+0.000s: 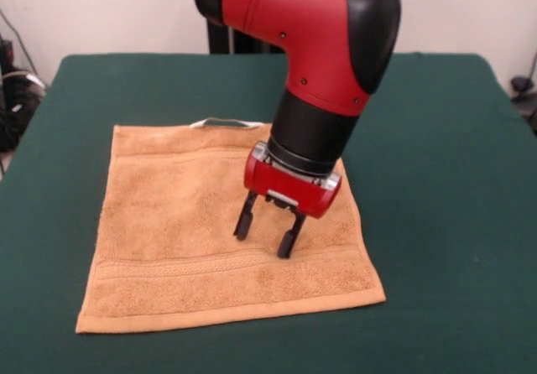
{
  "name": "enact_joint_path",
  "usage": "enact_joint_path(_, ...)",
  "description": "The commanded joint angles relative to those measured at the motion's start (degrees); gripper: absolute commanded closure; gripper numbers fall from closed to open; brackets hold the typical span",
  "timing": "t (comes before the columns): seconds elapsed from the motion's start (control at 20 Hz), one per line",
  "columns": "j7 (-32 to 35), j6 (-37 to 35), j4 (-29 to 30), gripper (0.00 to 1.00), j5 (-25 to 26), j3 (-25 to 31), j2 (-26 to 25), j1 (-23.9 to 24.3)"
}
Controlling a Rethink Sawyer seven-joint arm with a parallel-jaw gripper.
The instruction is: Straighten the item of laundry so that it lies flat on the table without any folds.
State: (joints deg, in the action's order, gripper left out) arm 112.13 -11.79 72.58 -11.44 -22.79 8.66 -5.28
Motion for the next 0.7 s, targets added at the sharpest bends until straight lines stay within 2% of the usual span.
enact_joint_path(0.05, 11.76, 3.23, 1.81, 0.0, -1.99, 3.43, -0.35, -0.18)
enact_joint_path(0.15, 10.96, 2.51, 2.51, 0.0, -1.39, 3.36, 1.41, 0.04)
enact_joint_path(0.25, 8.6, -1.11, 5.76, 0.0, -0.09, 4.93, 6.53, 0.89)
enact_joint_path(0.3, 5.84, -6.5, 8.68, 0.0, 0.22, 7.53, 10.96, 2.15)
enact_joint_path(0.4, 1.85, -23.79, 12.8, 0.0, -1.19, 10.45, 18.61, 3.49)
enact_joint_path(0.5, 1.93, -36.21, 13.21, 0.0, -1.56, 10.06, 22.72, 3.12)
enact_joint_path(0.6, 2.32, -43.54, 12.47, 0.0, -1.18, 9.4, 24.93, 2.67)
enact_joint_path(0.7, 2.25, -45.49, 12.12, 0.0, -0.93, 9.18, 26.14, 2.54)
